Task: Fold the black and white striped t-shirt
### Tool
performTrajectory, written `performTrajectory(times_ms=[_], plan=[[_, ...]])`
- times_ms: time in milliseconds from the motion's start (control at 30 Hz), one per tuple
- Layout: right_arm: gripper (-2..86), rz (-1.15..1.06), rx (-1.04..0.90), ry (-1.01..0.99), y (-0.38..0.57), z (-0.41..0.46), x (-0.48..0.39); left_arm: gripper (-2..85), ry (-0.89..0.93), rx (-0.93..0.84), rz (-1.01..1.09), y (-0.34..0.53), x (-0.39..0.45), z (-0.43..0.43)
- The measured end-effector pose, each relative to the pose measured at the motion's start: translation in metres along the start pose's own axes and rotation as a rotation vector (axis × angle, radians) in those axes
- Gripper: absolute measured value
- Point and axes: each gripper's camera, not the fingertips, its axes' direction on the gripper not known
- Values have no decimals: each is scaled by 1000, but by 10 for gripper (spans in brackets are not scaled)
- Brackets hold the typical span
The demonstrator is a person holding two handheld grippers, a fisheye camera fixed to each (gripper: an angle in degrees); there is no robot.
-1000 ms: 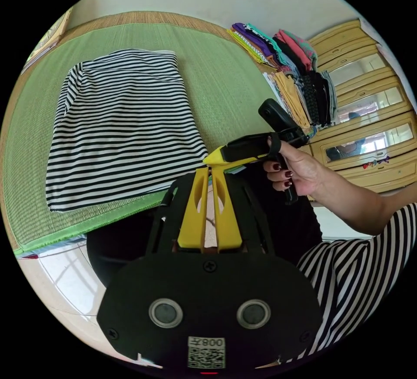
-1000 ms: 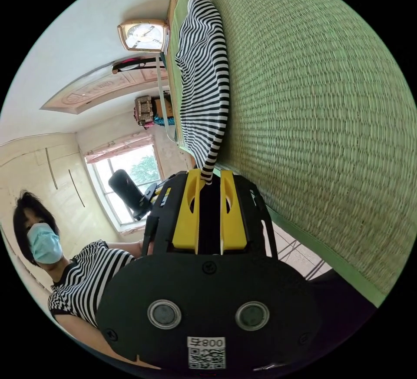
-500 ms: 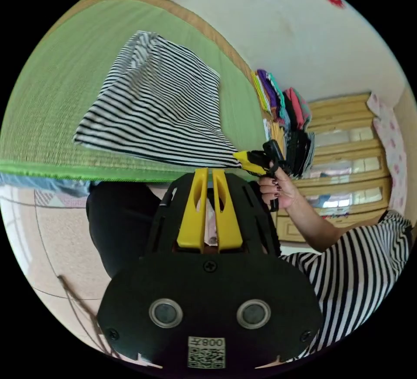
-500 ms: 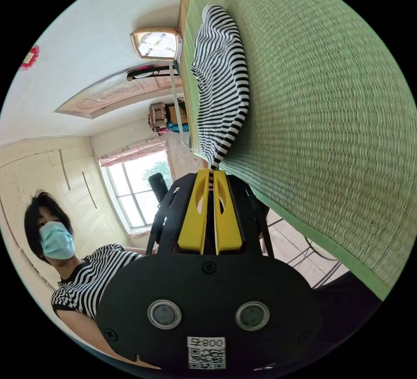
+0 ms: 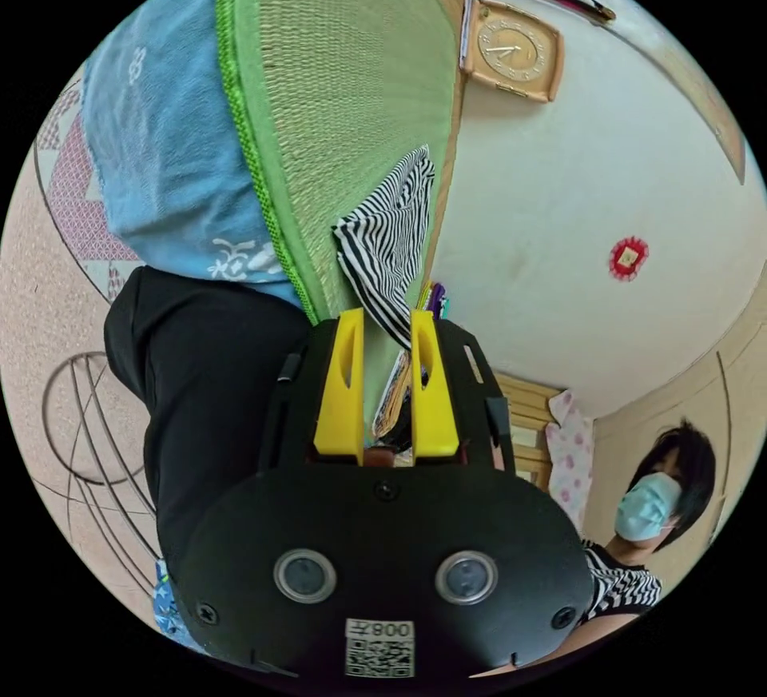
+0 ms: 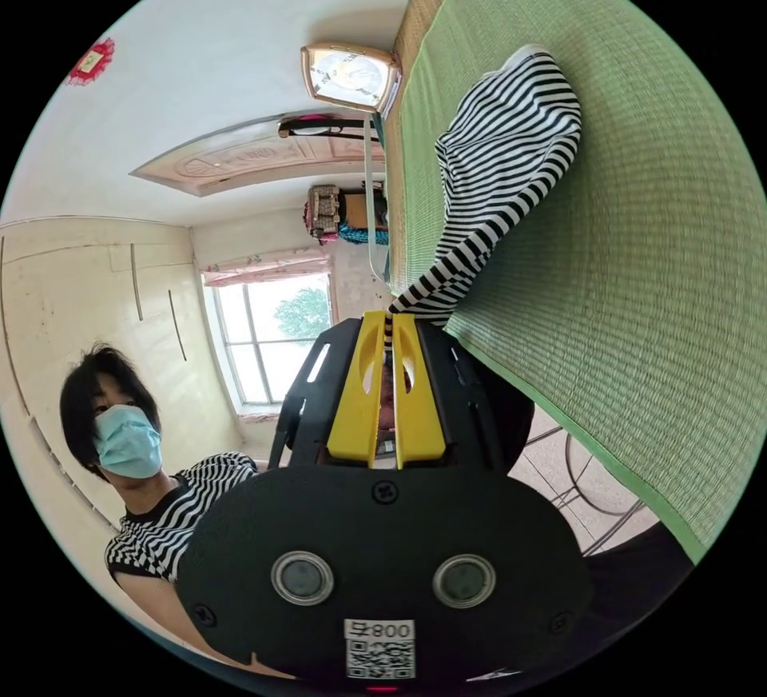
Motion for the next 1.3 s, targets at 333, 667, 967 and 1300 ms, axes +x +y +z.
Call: performTrajectory(times_ms=[333,667,967,1300], plan=[[12,-43,-6,12,4,62,-45,95,49,40,-106,-24,-10,-16],[12,-42,-6,18,30,119,-73,98,104,71,-171,-25,-17,-19],[12,-27,10,11,59,168,-99,52,70,83,-182,-13,-28,-11],[12,45,29,142,118,193,-115,29,37,34,-53,28,-19,2]])
